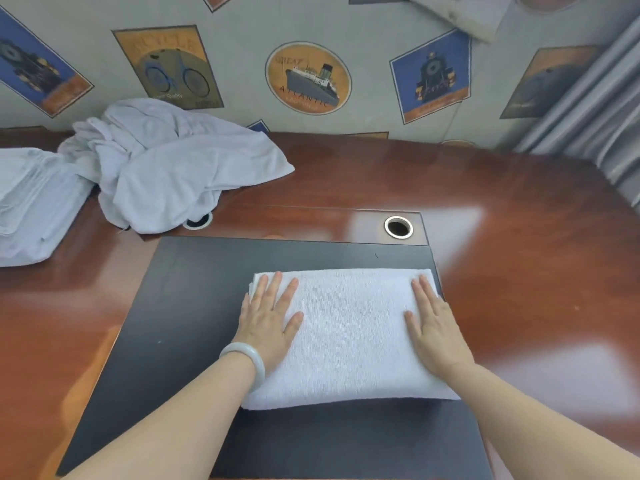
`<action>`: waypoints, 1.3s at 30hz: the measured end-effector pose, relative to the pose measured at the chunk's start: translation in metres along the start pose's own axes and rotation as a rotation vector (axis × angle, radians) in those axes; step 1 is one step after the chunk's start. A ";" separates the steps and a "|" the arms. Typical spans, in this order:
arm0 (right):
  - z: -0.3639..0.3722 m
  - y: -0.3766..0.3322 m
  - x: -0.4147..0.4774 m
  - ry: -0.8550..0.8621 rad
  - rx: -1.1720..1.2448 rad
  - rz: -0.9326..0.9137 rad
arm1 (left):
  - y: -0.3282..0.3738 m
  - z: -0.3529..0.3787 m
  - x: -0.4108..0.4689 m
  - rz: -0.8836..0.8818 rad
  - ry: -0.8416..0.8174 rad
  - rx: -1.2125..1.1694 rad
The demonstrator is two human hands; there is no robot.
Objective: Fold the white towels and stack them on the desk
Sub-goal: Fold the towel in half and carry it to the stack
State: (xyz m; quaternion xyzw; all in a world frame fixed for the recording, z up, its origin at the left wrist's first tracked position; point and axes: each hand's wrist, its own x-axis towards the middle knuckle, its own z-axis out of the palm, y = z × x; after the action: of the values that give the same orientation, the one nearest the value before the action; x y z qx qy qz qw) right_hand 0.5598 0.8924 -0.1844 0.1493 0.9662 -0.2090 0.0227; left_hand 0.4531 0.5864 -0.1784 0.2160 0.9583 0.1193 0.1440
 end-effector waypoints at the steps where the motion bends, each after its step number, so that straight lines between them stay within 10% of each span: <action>1: -0.002 -0.001 0.003 -0.037 -0.022 0.031 | 0.002 -0.005 0.000 -0.010 -0.064 -0.020; 8: -0.030 -0.011 0.003 -0.114 0.296 0.156 | 0.009 -0.032 -0.030 -0.457 0.020 -0.433; 17: -0.046 -0.002 -0.008 -0.202 0.729 0.768 | 0.005 -0.039 -0.034 -0.879 -0.104 -0.875; 21: -0.069 -0.001 -0.001 -0.321 1.064 0.851 | -0.006 -0.048 -0.030 -0.879 -0.156 -1.167; 32: -0.096 -0.061 0.014 -0.171 0.999 0.625 | -0.007 -0.060 -0.054 -0.682 -0.215 -1.328; 39: -0.110 -0.217 0.020 -0.166 1.114 0.403 | -0.106 -0.148 -0.097 -0.609 0.123 -1.358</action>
State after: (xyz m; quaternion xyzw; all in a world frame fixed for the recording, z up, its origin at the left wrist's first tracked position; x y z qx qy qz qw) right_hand 0.4779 0.7547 0.0000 0.3024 0.6586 -0.6868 0.0555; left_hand 0.4479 0.4249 -0.0497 -0.2026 0.6975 0.6518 0.2185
